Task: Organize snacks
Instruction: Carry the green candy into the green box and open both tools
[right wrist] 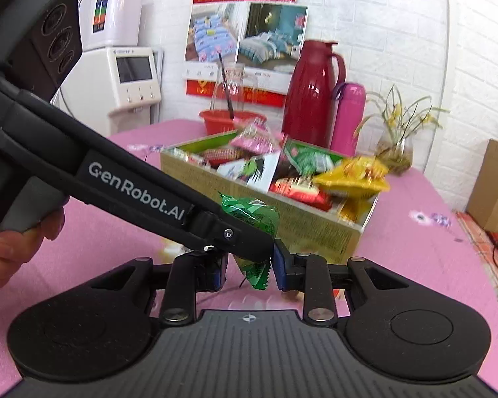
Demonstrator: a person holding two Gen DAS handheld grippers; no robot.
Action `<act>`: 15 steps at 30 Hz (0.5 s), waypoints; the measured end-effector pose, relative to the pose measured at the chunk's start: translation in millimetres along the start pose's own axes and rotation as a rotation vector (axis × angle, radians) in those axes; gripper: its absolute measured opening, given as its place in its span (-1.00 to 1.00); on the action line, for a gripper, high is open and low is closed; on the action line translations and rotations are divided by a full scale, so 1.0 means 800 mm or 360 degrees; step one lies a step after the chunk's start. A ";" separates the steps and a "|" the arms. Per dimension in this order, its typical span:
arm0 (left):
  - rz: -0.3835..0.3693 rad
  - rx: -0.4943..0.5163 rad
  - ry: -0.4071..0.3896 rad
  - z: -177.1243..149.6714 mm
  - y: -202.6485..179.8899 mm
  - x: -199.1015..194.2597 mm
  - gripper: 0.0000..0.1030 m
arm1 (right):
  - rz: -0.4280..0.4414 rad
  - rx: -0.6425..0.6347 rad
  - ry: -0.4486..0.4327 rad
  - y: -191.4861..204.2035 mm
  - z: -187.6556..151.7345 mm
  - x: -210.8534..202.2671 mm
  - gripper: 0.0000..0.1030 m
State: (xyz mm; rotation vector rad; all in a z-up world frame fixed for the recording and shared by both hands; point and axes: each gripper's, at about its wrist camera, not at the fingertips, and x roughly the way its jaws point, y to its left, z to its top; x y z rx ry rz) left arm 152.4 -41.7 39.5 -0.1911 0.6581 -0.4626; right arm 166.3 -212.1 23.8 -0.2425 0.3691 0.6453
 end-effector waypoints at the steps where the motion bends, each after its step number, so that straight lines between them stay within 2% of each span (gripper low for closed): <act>1: -0.0002 0.0011 -0.0017 0.006 -0.002 -0.001 -0.30 | -0.0009 -0.0002 -0.0023 -0.003 0.005 0.000 -0.05; 7: -0.0032 0.0049 -0.0072 0.044 -0.005 0.009 -0.30 | -0.0062 0.0016 -0.0120 -0.026 0.029 0.006 -0.05; 15: -0.0073 0.0073 -0.0068 0.074 0.001 0.047 -0.30 | -0.0132 0.0052 -0.0151 -0.055 0.039 0.026 -0.04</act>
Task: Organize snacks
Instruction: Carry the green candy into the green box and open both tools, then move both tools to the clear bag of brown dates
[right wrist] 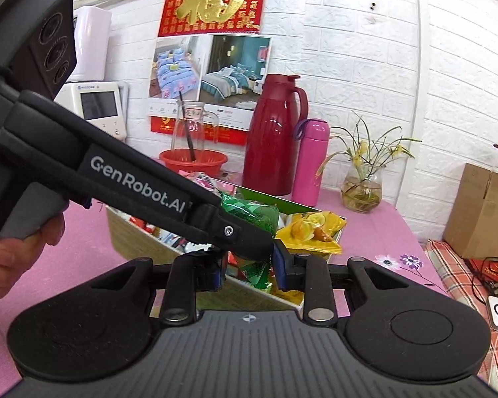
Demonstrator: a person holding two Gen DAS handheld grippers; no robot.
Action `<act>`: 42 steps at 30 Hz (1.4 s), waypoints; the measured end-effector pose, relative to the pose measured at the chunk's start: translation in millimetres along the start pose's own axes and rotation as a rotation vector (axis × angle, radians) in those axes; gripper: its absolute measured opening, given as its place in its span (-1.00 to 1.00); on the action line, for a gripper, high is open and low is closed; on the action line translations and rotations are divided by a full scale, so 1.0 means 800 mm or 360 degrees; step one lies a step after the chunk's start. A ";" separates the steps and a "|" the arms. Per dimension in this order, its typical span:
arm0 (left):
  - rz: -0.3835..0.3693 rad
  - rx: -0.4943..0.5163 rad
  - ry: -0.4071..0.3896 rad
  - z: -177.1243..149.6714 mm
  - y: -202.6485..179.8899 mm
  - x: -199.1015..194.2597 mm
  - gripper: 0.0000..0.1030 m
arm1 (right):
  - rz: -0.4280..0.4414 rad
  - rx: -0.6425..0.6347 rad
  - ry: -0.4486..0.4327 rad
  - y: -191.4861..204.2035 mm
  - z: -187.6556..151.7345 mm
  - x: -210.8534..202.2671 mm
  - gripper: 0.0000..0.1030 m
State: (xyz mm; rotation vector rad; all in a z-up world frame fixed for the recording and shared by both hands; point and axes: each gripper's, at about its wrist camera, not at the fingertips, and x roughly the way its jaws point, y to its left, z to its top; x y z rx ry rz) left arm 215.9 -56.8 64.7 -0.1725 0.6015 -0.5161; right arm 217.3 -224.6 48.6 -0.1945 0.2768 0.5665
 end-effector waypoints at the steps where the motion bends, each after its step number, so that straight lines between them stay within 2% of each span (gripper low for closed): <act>1: -0.0002 -0.0001 0.0007 0.003 0.002 0.006 -0.30 | -0.0005 0.0008 0.0005 -0.003 0.000 0.004 -0.04; 12: -0.0014 -0.0036 0.0090 0.005 0.030 0.057 -0.27 | -0.0015 0.0077 0.0097 -0.025 -0.013 0.043 -0.04; 13: -0.0005 -0.0033 0.0095 0.004 0.031 0.060 -0.10 | -0.0016 0.0075 0.0103 -0.026 -0.015 0.046 -0.03; 14: 0.0018 -0.0036 0.0088 0.002 0.032 0.062 0.18 | -0.0024 0.0072 0.0109 -0.027 -0.018 0.048 0.03; 15: 0.0049 -0.0037 0.0075 0.001 0.034 0.063 0.38 | -0.0036 0.0068 0.0110 -0.027 -0.020 0.050 0.14; 16: 0.0089 -0.0041 0.0050 -0.001 0.035 0.062 0.85 | -0.0054 0.0058 0.0109 -0.027 -0.023 0.051 0.38; 17: 0.0128 -0.0048 0.0020 -0.003 0.036 0.060 1.00 | -0.0047 0.0045 0.0094 -0.027 -0.024 0.052 0.43; 19: 0.0168 -0.0052 -0.0012 -0.003 0.039 0.057 1.00 | -0.0047 0.0039 0.0080 -0.026 -0.025 0.051 0.58; 20: 0.0172 -0.0060 -0.0011 -0.003 0.041 0.056 1.00 | -0.0049 0.0039 0.0071 -0.026 -0.024 0.051 0.86; 21: 0.0181 -0.0077 -0.0011 -0.003 0.043 0.054 1.00 | -0.0067 0.0041 0.0062 -0.026 -0.024 0.050 1.00; 28: 0.0216 -0.0111 -0.0017 -0.006 0.042 0.034 1.00 | -0.0091 0.0066 0.0037 -0.026 -0.018 0.037 1.00; 35: 0.0202 -0.0109 -0.0044 -0.015 0.021 -0.002 1.00 | -0.0109 0.0025 -0.0041 -0.020 -0.018 -0.009 1.00; 42: 0.0168 -0.0095 0.0040 -0.051 -0.003 -0.014 1.00 | -0.0094 -0.0023 0.0027 -0.009 -0.039 -0.048 1.00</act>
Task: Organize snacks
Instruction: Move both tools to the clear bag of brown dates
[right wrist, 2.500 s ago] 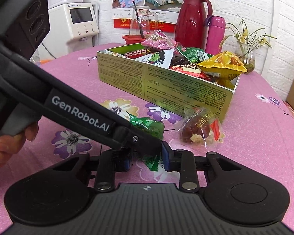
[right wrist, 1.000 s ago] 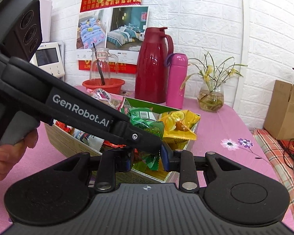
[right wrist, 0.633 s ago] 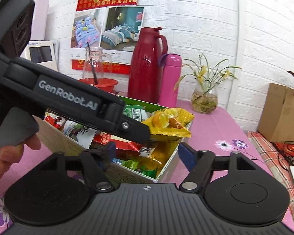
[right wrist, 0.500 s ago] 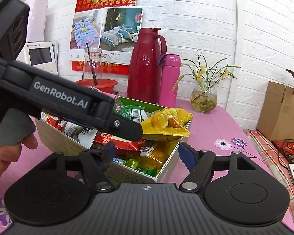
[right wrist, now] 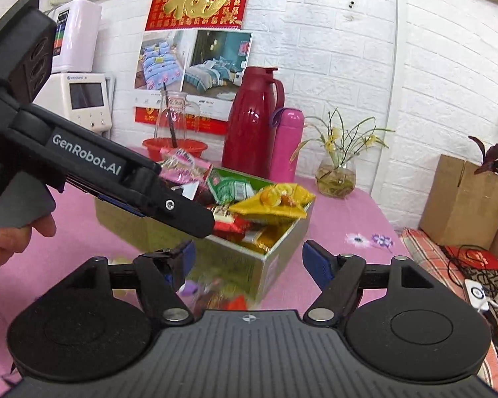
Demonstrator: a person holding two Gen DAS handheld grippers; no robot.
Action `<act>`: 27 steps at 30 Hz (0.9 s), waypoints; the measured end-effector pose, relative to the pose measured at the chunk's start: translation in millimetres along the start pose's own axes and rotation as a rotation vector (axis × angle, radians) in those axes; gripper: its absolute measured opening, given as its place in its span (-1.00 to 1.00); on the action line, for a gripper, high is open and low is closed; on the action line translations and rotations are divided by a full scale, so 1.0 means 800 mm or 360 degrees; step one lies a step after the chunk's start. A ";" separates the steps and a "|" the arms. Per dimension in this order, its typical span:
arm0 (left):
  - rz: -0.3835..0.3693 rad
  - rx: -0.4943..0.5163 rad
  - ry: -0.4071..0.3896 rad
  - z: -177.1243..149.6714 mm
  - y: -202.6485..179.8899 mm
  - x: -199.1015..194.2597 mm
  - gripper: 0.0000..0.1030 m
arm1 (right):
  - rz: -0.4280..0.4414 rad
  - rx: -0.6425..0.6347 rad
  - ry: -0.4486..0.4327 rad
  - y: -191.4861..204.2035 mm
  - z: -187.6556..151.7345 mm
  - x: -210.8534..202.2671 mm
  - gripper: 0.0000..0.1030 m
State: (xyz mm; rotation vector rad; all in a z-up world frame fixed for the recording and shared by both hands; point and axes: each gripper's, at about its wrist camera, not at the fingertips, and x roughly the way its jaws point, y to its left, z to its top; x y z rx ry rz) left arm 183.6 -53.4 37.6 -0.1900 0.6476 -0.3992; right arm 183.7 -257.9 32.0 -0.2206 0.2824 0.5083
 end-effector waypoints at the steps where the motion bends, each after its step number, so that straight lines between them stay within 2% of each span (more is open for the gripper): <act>1: -0.0010 0.0001 0.0014 -0.006 -0.002 0.000 1.00 | 0.0011 -0.0004 0.0020 0.002 -0.005 -0.004 1.00; 6: -0.0043 -0.0036 0.0109 -0.035 -0.008 0.012 1.00 | 0.0039 -0.0007 0.0142 0.011 -0.031 -0.009 1.00; 12: -0.0037 -0.0074 0.0174 -0.044 -0.008 0.038 1.00 | 0.0084 0.0048 0.0302 0.020 -0.047 0.002 1.00; 20: -0.0002 -0.0165 0.0201 -0.034 0.005 0.066 1.00 | 0.0086 0.0112 0.0343 0.020 -0.046 0.024 1.00; 23: -0.0035 -0.0169 0.0230 -0.029 0.004 0.073 0.82 | 0.0093 0.0155 0.0342 0.018 -0.043 0.032 1.00; 27: -0.0021 -0.0149 0.0229 -0.027 0.002 0.080 0.76 | 0.0102 0.0203 0.0349 0.013 -0.040 0.042 1.00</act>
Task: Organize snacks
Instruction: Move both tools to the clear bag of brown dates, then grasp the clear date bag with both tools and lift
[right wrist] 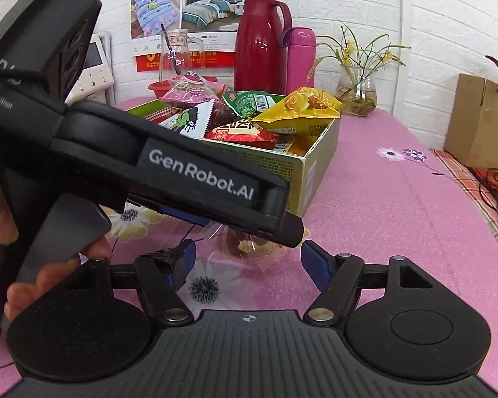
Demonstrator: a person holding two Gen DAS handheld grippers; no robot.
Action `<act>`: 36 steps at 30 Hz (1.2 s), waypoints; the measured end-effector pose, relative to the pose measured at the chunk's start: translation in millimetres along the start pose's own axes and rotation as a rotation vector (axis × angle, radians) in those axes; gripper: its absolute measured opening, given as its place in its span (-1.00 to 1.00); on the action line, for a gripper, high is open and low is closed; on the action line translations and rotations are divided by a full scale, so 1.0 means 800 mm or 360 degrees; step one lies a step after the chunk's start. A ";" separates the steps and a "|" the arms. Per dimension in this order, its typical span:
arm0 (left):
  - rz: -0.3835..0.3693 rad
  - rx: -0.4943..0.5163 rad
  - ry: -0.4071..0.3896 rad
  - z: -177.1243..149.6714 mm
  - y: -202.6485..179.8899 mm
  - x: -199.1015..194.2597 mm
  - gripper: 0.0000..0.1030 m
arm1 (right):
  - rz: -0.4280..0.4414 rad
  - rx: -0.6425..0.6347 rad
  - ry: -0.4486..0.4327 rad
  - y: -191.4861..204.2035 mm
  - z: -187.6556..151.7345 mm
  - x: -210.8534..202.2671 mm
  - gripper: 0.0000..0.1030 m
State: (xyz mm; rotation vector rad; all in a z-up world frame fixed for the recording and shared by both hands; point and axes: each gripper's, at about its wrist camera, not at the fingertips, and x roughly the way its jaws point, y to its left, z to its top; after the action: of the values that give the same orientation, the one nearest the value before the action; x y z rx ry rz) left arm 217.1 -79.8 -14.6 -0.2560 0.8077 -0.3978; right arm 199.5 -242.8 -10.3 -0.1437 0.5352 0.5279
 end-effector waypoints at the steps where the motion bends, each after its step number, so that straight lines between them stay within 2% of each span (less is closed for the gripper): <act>1: 0.0002 -0.0002 0.0003 0.000 0.001 0.001 0.74 | 0.0002 0.0005 0.0002 -0.001 0.001 0.002 1.00; 5: -0.0006 -0.0022 0.0022 0.004 0.008 0.005 0.60 | 0.0017 0.0012 0.0008 -0.001 0.003 0.008 1.00; 13: -0.0007 0.0045 0.0019 0.009 0.010 0.011 0.54 | 0.0034 -0.0019 0.0007 -0.001 0.006 0.014 1.00; 15: -0.0016 0.0061 0.0023 0.012 0.011 0.013 0.46 | 0.0043 -0.0024 0.0004 -0.002 0.006 0.014 1.00; 16: -0.0017 0.0073 0.0026 0.012 0.011 0.013 0.33 | 0.0045 -0.0025 0.0004 -0.002 0.006 0.014 1.00; 21: -0.0102 0.0071 0.0051 0.011 0.019 0.011 0.27 | 0.0046 -0.0050 -0.0002 0.002 0.006 0.014 0.99; 27: -0.0128 0.0064 0.0025 0.004 0.024 0.006 0.17 | 0.0034 -0.0065 -0.0008 0.005 0.005 0.012 0.81; 29: -0.0117 0.0074 0.0023 0.001 0.024 0.003 -0.02 | 0.0033 -0.0059 0.0001 0.006 0.005 0.012 0.64; 31: -0.0098 0.0082 0.0013 -0.005 0.022 -0.002 -0.08 | 0.0030 -0.0053 0.0006 0.006 0.004 0.012 0.51; 36: -0.0059 0.0076 -0.0009 -0.013 0.017 -0.012 -0.26 | 0.0037 -0.0044 0.0013 0.010 0.003 0.009 0.42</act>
State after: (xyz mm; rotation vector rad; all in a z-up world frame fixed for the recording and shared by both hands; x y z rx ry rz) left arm 206.6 -64.3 -20.5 -0.2279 0.7881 -0.4507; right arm 201.6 -231.9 -11.6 -0.1660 0.5380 0.5579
